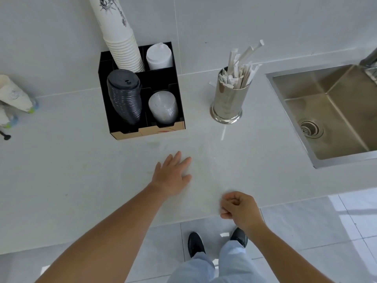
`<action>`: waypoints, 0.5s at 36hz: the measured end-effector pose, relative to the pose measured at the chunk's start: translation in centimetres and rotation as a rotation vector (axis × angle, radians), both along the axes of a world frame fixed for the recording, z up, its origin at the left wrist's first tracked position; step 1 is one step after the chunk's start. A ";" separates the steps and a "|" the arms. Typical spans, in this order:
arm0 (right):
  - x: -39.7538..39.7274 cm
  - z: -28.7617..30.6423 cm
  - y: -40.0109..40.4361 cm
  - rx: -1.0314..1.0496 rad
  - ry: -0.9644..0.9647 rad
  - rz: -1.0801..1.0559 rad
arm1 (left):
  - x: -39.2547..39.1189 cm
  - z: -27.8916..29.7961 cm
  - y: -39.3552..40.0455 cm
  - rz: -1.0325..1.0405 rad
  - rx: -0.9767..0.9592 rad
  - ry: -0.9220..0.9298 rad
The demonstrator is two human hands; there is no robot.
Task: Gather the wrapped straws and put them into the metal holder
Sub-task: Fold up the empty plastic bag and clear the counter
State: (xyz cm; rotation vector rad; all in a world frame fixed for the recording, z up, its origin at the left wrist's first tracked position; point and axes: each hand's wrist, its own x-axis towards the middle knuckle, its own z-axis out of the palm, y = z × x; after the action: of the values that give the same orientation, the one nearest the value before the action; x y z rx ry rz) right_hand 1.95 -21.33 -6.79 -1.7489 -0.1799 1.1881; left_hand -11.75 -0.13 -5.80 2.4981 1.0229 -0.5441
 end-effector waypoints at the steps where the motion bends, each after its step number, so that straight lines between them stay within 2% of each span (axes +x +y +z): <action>1: 0.0 -0.1 0.0 0.002 0.005 -0.005 | 0.0 0.0 0.1 0.003 -0.001 0.001; 18: 0.9 0.0 -0.5 -0.096 -0.056 0.046 | 0.3 0.4 0.5 0.053 -0.001 -0.068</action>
State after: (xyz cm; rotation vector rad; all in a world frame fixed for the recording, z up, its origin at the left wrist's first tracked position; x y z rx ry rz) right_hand 2.87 -21.85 -6.79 -1.8714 -0.2002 1.1990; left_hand -11.45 0.40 -5.45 2.4631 1.0587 -0.4408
